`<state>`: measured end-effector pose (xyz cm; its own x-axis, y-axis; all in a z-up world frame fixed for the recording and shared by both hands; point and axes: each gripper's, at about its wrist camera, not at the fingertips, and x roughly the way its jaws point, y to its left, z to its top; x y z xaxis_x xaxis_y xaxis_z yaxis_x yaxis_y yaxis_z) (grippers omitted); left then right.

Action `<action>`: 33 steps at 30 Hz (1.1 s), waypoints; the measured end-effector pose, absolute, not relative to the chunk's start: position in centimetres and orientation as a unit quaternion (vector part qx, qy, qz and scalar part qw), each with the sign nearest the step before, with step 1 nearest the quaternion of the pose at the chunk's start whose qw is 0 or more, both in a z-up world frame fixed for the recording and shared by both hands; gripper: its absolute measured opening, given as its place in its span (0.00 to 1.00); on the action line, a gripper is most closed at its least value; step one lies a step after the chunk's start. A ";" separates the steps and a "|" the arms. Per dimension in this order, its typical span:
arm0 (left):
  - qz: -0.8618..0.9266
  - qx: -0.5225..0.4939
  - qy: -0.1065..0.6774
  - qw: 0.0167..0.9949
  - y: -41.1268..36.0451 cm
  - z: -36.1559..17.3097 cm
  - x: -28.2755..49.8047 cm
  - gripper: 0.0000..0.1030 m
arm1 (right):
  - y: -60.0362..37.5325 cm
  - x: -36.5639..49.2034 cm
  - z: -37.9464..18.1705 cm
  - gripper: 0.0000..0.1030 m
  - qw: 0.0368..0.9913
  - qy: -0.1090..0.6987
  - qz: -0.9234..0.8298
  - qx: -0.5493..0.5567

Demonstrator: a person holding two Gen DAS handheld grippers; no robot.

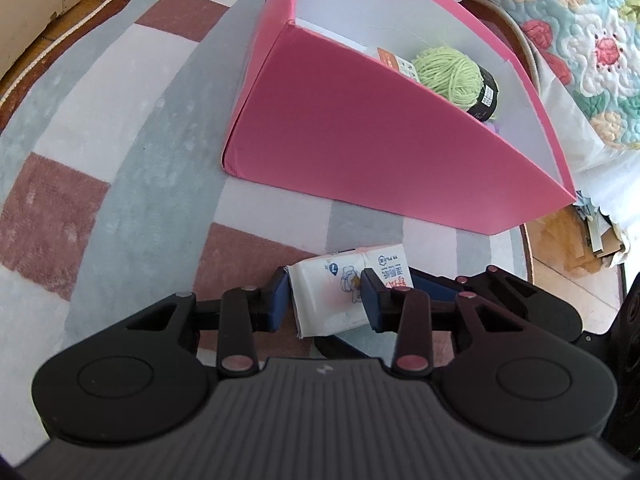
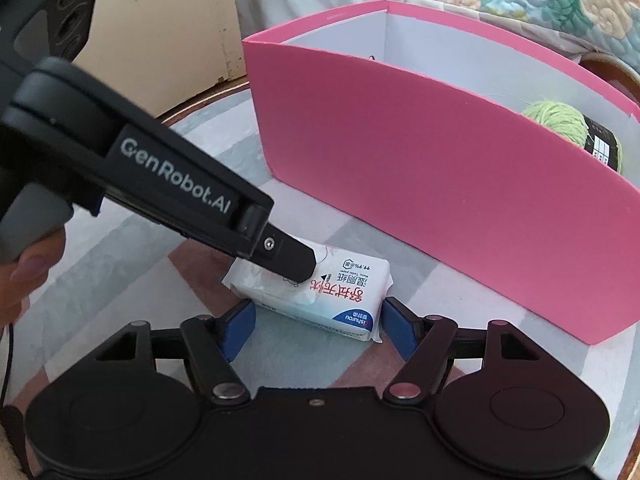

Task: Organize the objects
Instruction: 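Lift the white tissue pack toward the pink box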

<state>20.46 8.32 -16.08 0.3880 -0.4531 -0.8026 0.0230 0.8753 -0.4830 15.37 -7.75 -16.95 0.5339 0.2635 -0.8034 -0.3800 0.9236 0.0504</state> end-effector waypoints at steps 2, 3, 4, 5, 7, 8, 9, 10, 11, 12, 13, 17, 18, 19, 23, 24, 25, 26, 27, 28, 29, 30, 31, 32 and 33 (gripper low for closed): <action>-0.147 -0.203 0.534 0.807 8.3 -16.0 20.3 0.36 | -7.5 15.1 -16.9 0.72 0.873 0.448 0.179 -0.069; -0.147 -0.202 0.535 0.807 8.3 -15.9 20.1 0.36 | -7.3 14.9 -16.8 0.72 0.872 0.450 0.179 -0.070; -0.147 -0.202 0.537 0.806 8.3 -15.9 20.0 0.36 | -7.2 14.7 -16.7 0.71 0.871 0.452 0.179 -0.071; -0.146 -0.202 0.539 0.804 8.4 -15.8 19.8 0.36 | -7.0 14.5 -16.7 0.71 0.870 0.454 0.180 -0.072; -0.146 -0.204 0.542 0.802 8.6 -15.7 19.4 0.36 | -6.8 14.0 -16.5 0.71 0.867 0.457 0.184 -0.073; -0.146 -0.205 0.542 0.802 8.7 -15.5 19.2 0.36 | -6.8 13.7 -16.4 0.71 0.866 0.458 0.186 -0.072; -0.146 -0.204 0.541 0.803 8.7 -15.3 18.9 0.36 | -6.8 13.4 -16.2 0.71 0.866 0.458 0.188 -0.071; -0.146 -0.203 0.540 0.804 8.8 -15.0 18.7 0.37 | -6.7 13.1 -16.0 0.71 0.866 0.458 0.189 -0.069; -0.147 -0.202 0.538 0.805 8.8 -14.7 18.4 0.38 | -6.7 12.8 -15.8 0.71 0.866 0.456 0.191 -0.066; -0.149 -0.201 0.535 0.807 8.8 -14.3 18.1 0.39 | -6.7 12.5 -15.5 0.71 0.867 0.455 0.193 -0.064; -0.149 -0.203 0.533 0.807 8.9 -14.0 17.9 0.40 | -6.7 12.2 -15.3 0.71 0.868 0.454 0.195 -0.062; -0.141 -0.208 0.530 0.810 8.4 -13.1 16.7 0.42 | -6.9 10.7 -14.4 0.72 0.868 0.450 0.200 -0.056; -0.141 -0.207 0.531 0.810 8.2 -13.0 16.5 0.42 | -7.0 10.3 -14.2 0.72 0.869 0.449 0.201 -0.056; -0.140 -0.207 0.532 0.809 8.1 -12.9 16.3 0.42 | -7.0 9.9 -14.1 0.72 0.869 0.449 0.200 -0.057; -0.144 -0.210 0.525 0.812 7.8 -11.7 15.2 0.42 | -7.4 8.3 -13.3 0.74 0.872 0.444 0.202 -0.049; -0.147 -0.212 0.523 0.813 7.8 -11.4 15.0 0.42 | -7.5 7.9 -13.1 0.74 0.872 0.443 0.203 -0.047; -0.151 -0.214 0.519 0.813 7.9 -11.0 14.7 0.42 | -7.6 7.5 -12.8 0.76 0.873 0.442 0.202 -0.045; -0.153 -0.216 0.517 0.814 7.8 -10.7 14.4 0.42 | -7.6 7.1 -12.6 0.77 0.874 0.440 0.202 -0.044; -0.155 -0.214 0.515 0.815 7.8 -10.3 14.1 0.42 | -7.7 6.7 -12.4 0.77 0.874 0.438 0.204 -0.041; -0.157 -0.210 0.513 0.817 7.7 -10.0 13.8 0.42 | -7.8 6.3 -12.1 0.77 0.875 0.437 0.205 -0.038; -0.158 -0.207 0.511 0.819 7.7 -9.6 13.6 0.42 | -7.2 5.2 -11.7 0.77 0.875 0.436 0.207 -0.035; -0.160 -0.204 0.509 0.821 7.6 -9.3 13.3 0.42 | -7.3 6.9 -11.5 0.77 0.875 0.436 0.209 -0.033; -0.162 -0.203 0.508 0.821 7.5 -9.0 13.0 0.42 | -7.2 7.1 -11.3 0.78 0.874 0.436 0.210 -0.032; -0.162 -0.204 0.509 0.821 7.4 -8.7 12.7 0.42 | -8.1 9.0 -10.7 0.79 0.874 0.437 0.211 -0.031; -0.160 -0.202 0.513 0.819 7.3 -8.3 12.3 0.42 | -8.8 8.6 -10.3 0.79 0.872 0.440 0.212 -0.033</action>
<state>12.32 7.33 -8.27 0.4225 -0.4697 -0.7751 0.0550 0.8669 -0.4954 8.56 -8.81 -10.29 0.5233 0.3418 -0.7806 -0.3991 0.9077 0.1300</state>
